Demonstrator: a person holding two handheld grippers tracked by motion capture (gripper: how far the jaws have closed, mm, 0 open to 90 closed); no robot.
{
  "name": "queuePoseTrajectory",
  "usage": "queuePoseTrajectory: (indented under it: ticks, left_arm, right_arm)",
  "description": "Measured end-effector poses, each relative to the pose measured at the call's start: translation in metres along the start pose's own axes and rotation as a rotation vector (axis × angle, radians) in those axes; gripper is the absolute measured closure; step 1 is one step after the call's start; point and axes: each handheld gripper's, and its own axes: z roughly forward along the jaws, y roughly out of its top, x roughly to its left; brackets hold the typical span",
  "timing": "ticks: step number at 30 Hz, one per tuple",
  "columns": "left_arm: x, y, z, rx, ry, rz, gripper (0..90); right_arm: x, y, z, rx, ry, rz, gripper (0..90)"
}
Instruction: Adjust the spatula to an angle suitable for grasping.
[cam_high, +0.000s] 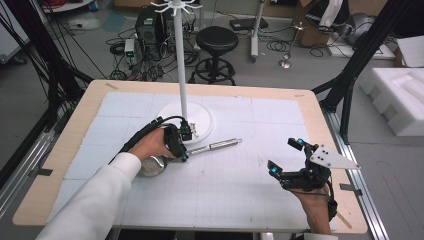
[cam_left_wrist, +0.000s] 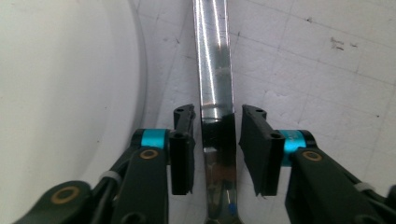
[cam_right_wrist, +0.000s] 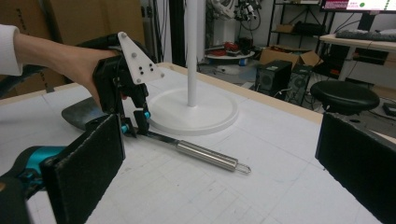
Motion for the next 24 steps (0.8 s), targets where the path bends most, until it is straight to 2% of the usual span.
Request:
queuePoseTrajectory:
  ticks: [3, 8, 19, 24]
  left_arm:
    - [-0.0002, 0.0008, 0.0004, 0.01, 0.003, -0.018, 72.4]
    - [-0.0001, 0.0025, 0.0001, 0.022, 0.004, -0.055, 74.2]
    - [-0.0031, 0.0042, -0.0009, 0.046, 0.012, -0.056, 74.9]
    - [-0.002, 0.0014, -0.0076, 0.033, 0.001, -0.044, 75.0]
  right_arm:
    - [-0.0005, -0.0002, 0.0003, -0.002, 0.0, -0.005, 0.4]
    - [-0.0011, -0.0002, 0.0006, -0.006, -0.003, -0.01, 0.4]
    - [-0.0008, -0.0007, 0.0011, 0.002, 0.003, -0.002, 0.4]
    - [-0.0013, -0.0008, 0.0011, 0.001, 0.003, -0.002, 0.4]
